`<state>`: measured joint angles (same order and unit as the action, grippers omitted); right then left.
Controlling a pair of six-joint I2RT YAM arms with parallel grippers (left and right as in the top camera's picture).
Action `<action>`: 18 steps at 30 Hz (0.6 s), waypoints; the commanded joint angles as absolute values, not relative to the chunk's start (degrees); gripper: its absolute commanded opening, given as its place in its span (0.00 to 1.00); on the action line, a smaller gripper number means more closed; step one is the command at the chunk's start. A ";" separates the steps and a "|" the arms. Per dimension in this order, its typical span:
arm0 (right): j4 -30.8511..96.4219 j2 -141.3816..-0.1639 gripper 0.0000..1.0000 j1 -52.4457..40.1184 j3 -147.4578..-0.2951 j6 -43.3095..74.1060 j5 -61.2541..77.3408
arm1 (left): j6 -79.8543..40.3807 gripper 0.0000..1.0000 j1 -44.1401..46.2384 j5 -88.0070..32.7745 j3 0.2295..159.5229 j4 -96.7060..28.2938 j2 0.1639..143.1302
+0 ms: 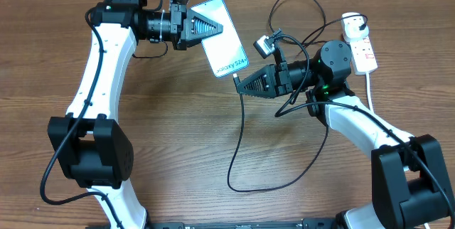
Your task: Plug charger to phone and switch on socket
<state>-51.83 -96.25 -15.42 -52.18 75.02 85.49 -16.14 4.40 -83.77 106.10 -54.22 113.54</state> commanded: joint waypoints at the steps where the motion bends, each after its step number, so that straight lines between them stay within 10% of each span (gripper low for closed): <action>1: -52.23 -94.94 0.04 -15.27 -53.76 75.44 84.99 | -16.73 0.04 4.19 -85.60 106.15 -54.15 113.19; 18: -52.21 -94.94 0.04 -15.27 -53.76 75.46 84.97 | -16.71 0.04 5.69 -85.56 106.15 -54.13 113.19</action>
